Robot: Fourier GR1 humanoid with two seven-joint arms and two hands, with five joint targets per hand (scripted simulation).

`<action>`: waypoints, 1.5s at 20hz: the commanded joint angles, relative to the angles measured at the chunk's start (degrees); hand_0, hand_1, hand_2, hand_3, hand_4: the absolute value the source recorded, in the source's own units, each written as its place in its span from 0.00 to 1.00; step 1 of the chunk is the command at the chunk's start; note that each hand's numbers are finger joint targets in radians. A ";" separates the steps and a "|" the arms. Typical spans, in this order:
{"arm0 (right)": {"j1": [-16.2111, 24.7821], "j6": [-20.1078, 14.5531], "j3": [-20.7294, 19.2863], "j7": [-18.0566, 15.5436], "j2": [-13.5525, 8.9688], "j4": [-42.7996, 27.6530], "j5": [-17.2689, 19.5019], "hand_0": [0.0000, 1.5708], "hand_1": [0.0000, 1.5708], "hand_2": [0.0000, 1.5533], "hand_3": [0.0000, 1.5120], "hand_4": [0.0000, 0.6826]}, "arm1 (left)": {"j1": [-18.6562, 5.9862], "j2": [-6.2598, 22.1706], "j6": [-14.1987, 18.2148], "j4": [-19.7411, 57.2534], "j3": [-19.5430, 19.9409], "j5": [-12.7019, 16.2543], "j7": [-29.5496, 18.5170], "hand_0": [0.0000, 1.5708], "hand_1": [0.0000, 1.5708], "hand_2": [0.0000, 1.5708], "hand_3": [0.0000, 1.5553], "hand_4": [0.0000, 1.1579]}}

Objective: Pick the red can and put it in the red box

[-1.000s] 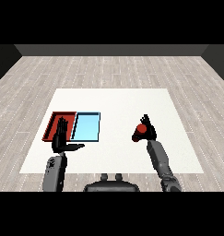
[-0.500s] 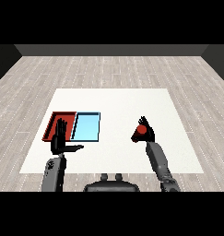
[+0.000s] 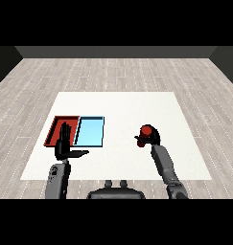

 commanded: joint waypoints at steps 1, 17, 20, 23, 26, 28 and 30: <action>5.01 -2.44 3.14 1.96 1.11 -9.16 1.93 0.93 0.93 0.94 0.94 0.96 | -1.26 -0.38 0.61 -0.20 -0.99 -0.74 1.20 0.00 0.00 0.00 0.00 0.00; 5.81 -3.52 4.68 8.50 1.83 -25.21 0.92 0.92 0.92 0.93 0.93 0.95 | 0.46 -2.44 1.56 2.57 -8.11 -4.86 -1.76 0.00 0.00 0.00 0.00 0.00; 5.88 -6.63 4.84 9.75 3.04 -28.77 1.36 0.91 0.91 0.93 0.94 0.96 | -1.93 -2.48 1.85 2.99 -12.89 -5.03 3.13 0.00 0.00 0.00 0.00 0.00; 6.65 -5.01 5.25 11.12 2.52 -30.19 0.98 0.90 0.90 0.93 0.94 0.96 | -5.91 -2.50 3.16 4.38 -12.63 -3.38 5.57 0.00 0.00 0.00 0.00 0.00; 11.66 -6.54 7.77 8.45 5.40 -34.27 2.43 0.91 0.91 0.93 0.94 0.97 | -6.46 -2.51 4.50 4.76 -13.72 -3.21 5.66 0.00 0.00 0.00 0.00 0.00; 7.30 -8.19 9.07 9.40 5.51 -31.64 3.02 0.90 0.90 0.92 0.94 0.96 | -4.74 -2.51 10.09 3.62 -20.70 -3.14 5.36 0.00 0.00 0.00 0.00 0.00; 5.76 -13.93 14.54 8.82 5.56 -30.26 1.46 0.90 0.90 0.92 0.94 0.96 | -8.75 -2.51 8.47 4.94 -19.84 -1.55 8.57 0.00 0.00 0.00 0.00 0.00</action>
